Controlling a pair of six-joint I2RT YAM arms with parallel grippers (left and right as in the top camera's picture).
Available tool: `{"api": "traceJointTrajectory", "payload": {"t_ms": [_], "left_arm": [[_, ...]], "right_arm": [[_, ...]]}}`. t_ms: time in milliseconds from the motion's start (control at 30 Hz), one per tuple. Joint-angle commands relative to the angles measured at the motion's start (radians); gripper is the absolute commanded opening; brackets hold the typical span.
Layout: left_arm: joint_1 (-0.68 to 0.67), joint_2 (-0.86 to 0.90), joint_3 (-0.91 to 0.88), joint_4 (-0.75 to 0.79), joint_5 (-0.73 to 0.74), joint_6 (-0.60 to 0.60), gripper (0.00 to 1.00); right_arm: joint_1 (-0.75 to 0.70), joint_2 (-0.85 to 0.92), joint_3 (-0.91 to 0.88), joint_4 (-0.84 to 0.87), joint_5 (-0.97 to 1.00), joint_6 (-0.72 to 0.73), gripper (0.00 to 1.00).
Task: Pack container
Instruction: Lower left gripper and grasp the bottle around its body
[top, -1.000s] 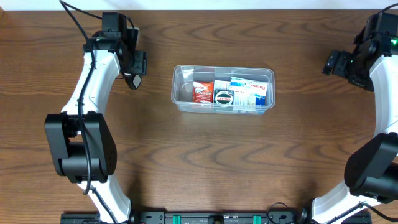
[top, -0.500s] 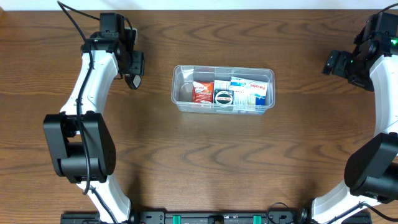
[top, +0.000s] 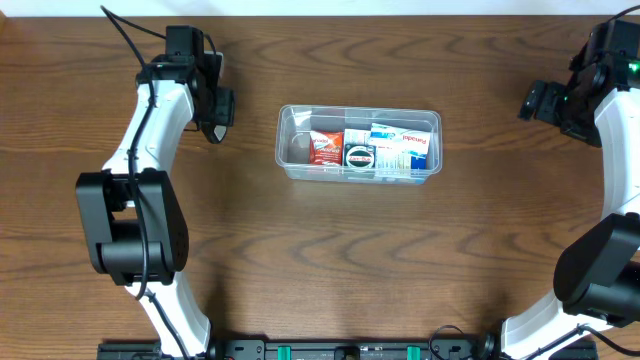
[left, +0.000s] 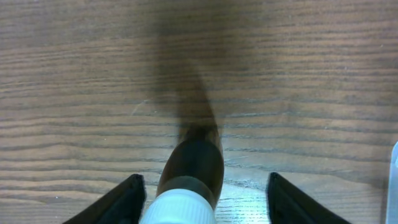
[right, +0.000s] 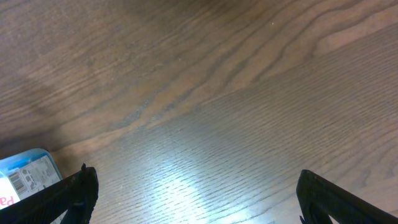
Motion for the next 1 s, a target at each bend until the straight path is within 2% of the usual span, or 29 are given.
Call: {"api": "traceJointTrajectory", "payload": {"t_ms": [0,167,267,400,633,833,967], "left_arm": [[0.006,0.004,-0.006,-0.005,-0.012,0.01,0.58],[0.006,0.004,-0.006,-0.006,-0.012,0.01,0.57],[0.006,0.004,-0.006,-0.006,-0.012,0.01,0.49],[0.006,0.004,-0.006,-0.007,-0.012,0.01,0.45],[0.006,0.004,-0.006,-0.007,-0.012,0.01,0.43],[0.006,0.004,-0.006,-0.01,-0.052,0.01,0.36],[0.008,0.004,-0.006,-0.014,-0.065,0.01,0.35]], "right_arm": [[-0.003,-0.011,0.012,-0.001,0.007,-0.014,0.99],[-0.003,-0.011,0.012,-0.001,0.007,-0.014,0.99],[-0.003,-0.011,0.012,-0.001,0.007,-0.014,0.99],[-0.003,-0.011,0.012,-0.001,0.007,-0.014,0.99],[-0.003,-0.011,0.012,-0.001,0.007,-0.014,0.99],[-0.003,-0.011,0.012,-0.002,0.007,-0.014,0.99],[-0.003,-0.011,0.012,-0.001,0.007,-0.014,0.99]]}}
